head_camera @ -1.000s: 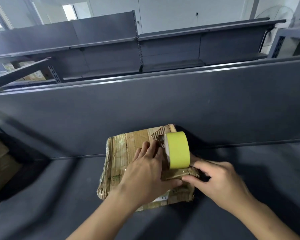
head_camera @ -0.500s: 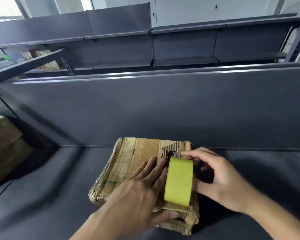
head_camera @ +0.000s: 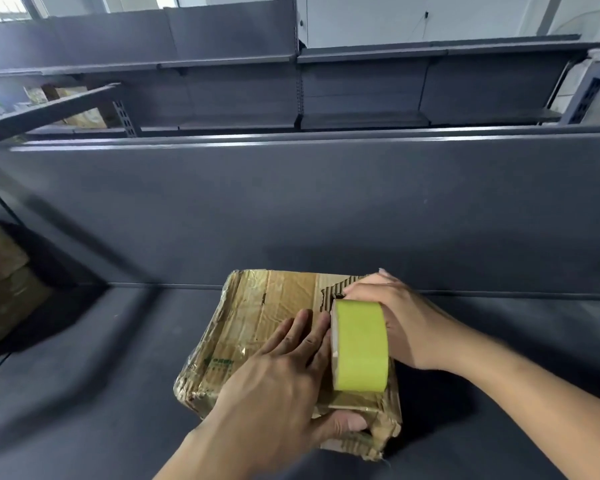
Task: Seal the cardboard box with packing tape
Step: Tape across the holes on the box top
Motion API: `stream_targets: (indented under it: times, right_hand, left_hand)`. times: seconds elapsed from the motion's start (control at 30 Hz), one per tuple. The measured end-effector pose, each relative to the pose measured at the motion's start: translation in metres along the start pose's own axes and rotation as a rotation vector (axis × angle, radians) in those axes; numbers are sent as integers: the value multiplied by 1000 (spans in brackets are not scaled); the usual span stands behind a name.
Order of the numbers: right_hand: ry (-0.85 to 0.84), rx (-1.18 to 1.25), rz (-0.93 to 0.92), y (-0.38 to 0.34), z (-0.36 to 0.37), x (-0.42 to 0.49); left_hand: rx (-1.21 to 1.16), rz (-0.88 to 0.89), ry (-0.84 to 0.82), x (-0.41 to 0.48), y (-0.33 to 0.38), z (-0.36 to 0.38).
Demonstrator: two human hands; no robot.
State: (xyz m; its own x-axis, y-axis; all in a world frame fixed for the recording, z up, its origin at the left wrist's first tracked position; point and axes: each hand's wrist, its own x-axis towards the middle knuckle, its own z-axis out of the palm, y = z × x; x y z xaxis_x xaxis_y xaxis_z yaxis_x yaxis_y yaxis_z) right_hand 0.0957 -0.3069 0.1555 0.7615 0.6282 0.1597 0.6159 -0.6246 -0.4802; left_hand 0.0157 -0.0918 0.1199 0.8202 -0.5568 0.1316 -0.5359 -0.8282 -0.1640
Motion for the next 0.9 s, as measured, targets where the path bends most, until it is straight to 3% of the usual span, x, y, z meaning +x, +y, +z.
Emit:
stream_targets:
  times: [0.3,0.53,0.67,0.8,0.9]
  right_hand:
    - [217,-10,-60,6,-6,19]
    - [437,-364,-224,18,-25,47]
    - [443,39,-98,28,-2,45]
    - [287,447,55,34,9,44]
    - [276,549,57,30,12,43]
  left_hand:
    - [-2,4,9,1,-2,6]
    - [-27,-4,21,0,-3,5]
    - [-29,-4,10,0,-3,6]
    - [-31,-5,10,-1,-1,4]
    - [-14,-3,18,-2,-1,3]
